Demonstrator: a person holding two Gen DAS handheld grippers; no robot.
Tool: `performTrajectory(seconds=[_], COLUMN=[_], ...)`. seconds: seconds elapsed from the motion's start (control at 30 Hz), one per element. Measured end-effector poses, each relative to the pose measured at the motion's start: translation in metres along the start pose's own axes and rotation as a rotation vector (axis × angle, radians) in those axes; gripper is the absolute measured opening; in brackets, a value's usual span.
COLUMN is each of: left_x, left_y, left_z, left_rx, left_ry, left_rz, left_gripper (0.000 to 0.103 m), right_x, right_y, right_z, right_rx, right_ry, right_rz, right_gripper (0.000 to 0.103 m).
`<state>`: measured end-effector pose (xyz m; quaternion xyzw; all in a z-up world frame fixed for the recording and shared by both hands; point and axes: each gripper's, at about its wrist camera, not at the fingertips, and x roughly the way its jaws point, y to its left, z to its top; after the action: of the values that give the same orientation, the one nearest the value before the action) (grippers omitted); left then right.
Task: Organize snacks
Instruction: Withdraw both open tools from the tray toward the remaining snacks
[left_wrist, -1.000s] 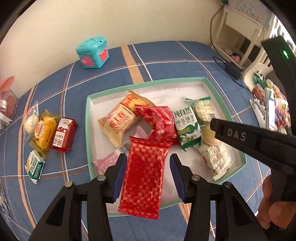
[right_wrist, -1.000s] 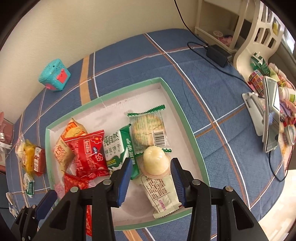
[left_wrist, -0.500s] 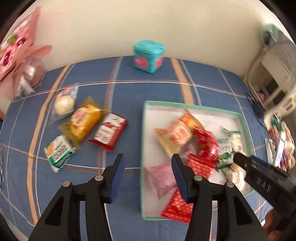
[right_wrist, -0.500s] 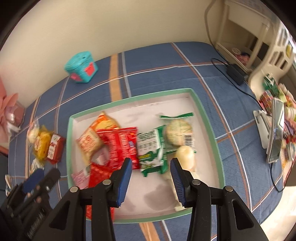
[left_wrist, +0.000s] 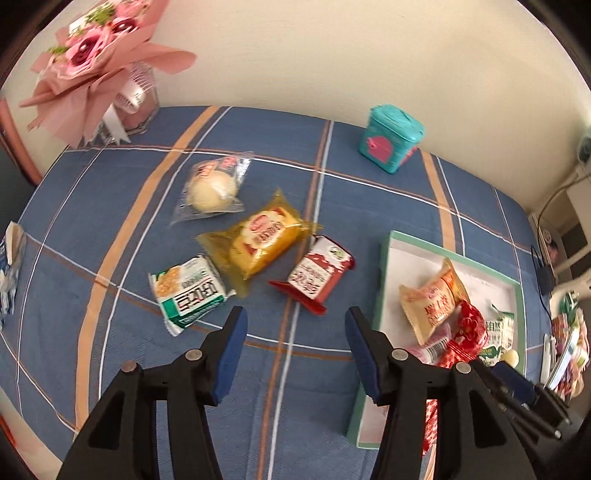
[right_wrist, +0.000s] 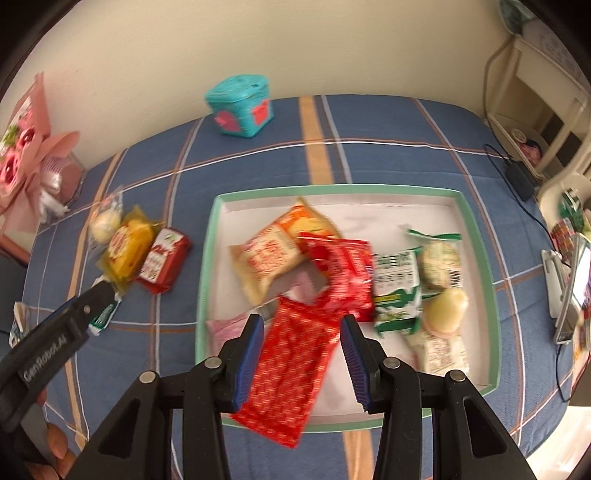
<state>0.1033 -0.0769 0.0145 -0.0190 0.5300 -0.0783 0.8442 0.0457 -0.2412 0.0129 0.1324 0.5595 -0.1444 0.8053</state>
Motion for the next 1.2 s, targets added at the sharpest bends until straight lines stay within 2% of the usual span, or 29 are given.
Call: performTrajectory(seconds=[0.07,0.33,0.47,0.5,0.53,0.57,0.83,1.1,1.2], left_x=[-0.001,0.000,0.001,0.002,0.002,0.003,0.006,0.005,0.005], left_y=[0.004,0.012,0.012,0.012,0.012,0.013,0.018,0.020,0.022], left_z=[0.001,0.002,0.001,0.001,0.001,0.001,0.000,0.000,0.001], left_rx=[-0.010,-0.026,-0.023,-0.021,-0.020,-0.018,-0.023,-0.025,-0.032], left_ry=[-0.002,-0.002,-0.007,-0.007,-0.008,-0.011,-0.013,-0.031,-0.036], left_rz=[0.002,0.008,0.022,0.033,0.043,0.056,0.092,0.112,0.112], left_gripper=[0.061,0.063,0.069,0.072,0.083,0.091,0.091,0.097,0.097], right_x=[0.001,0.003,0.005,0.006,0.007,0.008,0.013,0.013,0.013], right_y=[0.007,0.021,0.019,0.018,0.018,0.017,0.016,0.017,0.016], right_z=[-0.001,-0.004,-0.003,-0.003,-0.003,-0.003,-0.004,-0.005,-0.004], right_rx=[-0.011,-0.045,-0.041,-0.041,-0.042,-0.042,-0.048,-0.050,-0.048], right_ry=[0.004,0.007,0.015,0.018,0.021,0.023,0.035,0.024,0.022], right_rz=[0.008,0.005,0.000,-0.003,-0.006,-0.013,-0.019,-0.006,0.000], right_gripper=[0.047,0.047,0.048,0.054,0.058,0.065,0.078,0.100,0.103])
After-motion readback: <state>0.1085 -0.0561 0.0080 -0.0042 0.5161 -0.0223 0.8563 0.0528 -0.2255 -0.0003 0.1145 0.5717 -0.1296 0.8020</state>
